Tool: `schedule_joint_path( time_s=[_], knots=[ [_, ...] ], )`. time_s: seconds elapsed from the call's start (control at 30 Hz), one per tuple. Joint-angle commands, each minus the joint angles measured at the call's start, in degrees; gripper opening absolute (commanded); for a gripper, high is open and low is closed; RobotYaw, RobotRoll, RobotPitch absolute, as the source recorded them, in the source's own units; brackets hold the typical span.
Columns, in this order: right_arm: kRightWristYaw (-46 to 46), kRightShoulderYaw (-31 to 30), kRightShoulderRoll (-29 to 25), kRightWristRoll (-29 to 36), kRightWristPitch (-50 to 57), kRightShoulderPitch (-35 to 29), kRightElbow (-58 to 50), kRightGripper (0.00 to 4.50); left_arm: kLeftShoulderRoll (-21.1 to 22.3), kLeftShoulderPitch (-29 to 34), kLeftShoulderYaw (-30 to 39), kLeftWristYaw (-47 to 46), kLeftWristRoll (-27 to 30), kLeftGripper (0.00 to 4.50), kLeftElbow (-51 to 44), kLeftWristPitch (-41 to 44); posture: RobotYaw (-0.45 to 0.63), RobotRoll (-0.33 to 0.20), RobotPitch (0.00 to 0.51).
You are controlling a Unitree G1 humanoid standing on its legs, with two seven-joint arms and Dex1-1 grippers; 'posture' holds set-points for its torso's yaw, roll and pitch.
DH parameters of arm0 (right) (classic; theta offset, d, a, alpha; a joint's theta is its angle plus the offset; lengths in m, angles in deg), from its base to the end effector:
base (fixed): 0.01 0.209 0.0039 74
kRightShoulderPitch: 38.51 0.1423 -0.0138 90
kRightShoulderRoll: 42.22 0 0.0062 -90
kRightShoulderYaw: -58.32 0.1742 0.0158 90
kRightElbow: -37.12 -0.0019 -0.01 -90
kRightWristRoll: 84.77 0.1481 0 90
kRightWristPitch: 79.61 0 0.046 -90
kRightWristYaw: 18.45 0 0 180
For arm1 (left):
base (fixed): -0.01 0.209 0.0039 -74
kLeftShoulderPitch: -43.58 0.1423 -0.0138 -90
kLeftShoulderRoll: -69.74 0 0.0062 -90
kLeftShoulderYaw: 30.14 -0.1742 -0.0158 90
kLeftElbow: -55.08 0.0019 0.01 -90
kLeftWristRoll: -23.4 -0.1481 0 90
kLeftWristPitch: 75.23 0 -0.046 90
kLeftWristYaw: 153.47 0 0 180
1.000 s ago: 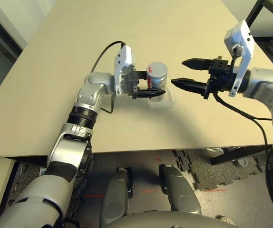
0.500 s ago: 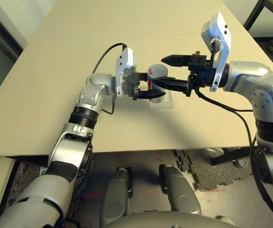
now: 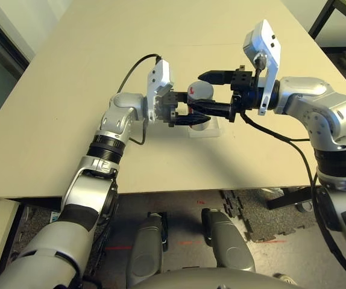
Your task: Pour the medicine from the bottle into the box.
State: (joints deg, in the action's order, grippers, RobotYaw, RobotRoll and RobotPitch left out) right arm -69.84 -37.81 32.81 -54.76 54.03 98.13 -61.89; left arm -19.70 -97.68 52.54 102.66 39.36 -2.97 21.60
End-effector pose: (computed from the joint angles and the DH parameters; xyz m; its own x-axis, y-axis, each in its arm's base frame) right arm 0.2839 -0.1528 0.2613 0.3504 0.9293 -0.1166 -0.9258 0.3248 -0.1932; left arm 0.3476 0.1404 0.1902 0.0760 -0.9944 -0.0738 0.9796 0.0606 0.1918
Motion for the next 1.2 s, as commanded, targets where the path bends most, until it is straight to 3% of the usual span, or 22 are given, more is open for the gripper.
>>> schedule_joint_path(
  time_s=[0.03, 0.13, 0.17, 0.37, 0.5, 0.73, 0.87, 1.0, 1.2],
  knots=[
    [-0.7, -1.0, 0.3, -0.8, -1.2, 0.6, -0.1, 3.9, 0.2, -0.1, -0.4, 0.3, -0.1, 2.81, -1.2, 0.3, -0.16, 0.0, 0.165],
    [-0.8, -1.1, 0.3, -1.3, -1.8, 0.5, -0.1, 2.76, 0.2, -0.2, -0.3, 0.3, -0.1, 2.81, -1.0, 0.2, -0.16, 0.0, 0.166],
    [-0.9, -1.1, 0.4, -1.4, -2.0, 0.5, -0.1, 2.57, 0.1, -0.2, -0.3, 0.3, -0.1, 2.81, -0.9, 0.2, -0.16, 0.0, 0.166],
    [-0.5, -0.3, 0.6, -1.3, -1.7, 1.0, -0.1, 2.57, 0.0, -0.4, -0.3, 0.3, -0.2, 2.81, -0.4, 0.0, -0.17, 0.0, 0.166],
    [5.2, 5.3, 4.2, 3.6, 5.6, 5.2, 1.9, 2.57, -0.1, -0.4, -0.3, 0.3, -0.3, 2.81, -0.3, -0.1, -0.17, 0.0, 0.166],
    [14.8, 12.8, 8.7, 5.4, 9.5, 11.3, 8.9, 2.57, -0.3, -0.4, -0.2, 0.0, -0.3, 2.81, -0.4, -0.1, -0.17, 0.0, 0.171],
    [16.3, 10.7, 6.7, -0.2, 4.4, 11.0, 12.9, 2.57, -0.5, -0.8, 0.6, -1.5, -0.1, 2.81, -0.3, -0.7, -0.16, 0.0, 0.172],
    [17.3, 6.2, 3.6, -9.8, -6.1, 7.6, 17.4, 2.57, -1.3, -3.0, 3.5, -9.6, -1.5, 2.81, 2.8, -4.9, -0.16, 0.0, 0.171],
    [28.0, 10.5, 8.4, -13.7, -11.7, 2.2, 21.2, 2.57, -1.7, -7.3, 9.8, -29.4, -4.6, 2.81, 13.7, -14.0, -0.15, 0.0, 0.169]
  ],
)
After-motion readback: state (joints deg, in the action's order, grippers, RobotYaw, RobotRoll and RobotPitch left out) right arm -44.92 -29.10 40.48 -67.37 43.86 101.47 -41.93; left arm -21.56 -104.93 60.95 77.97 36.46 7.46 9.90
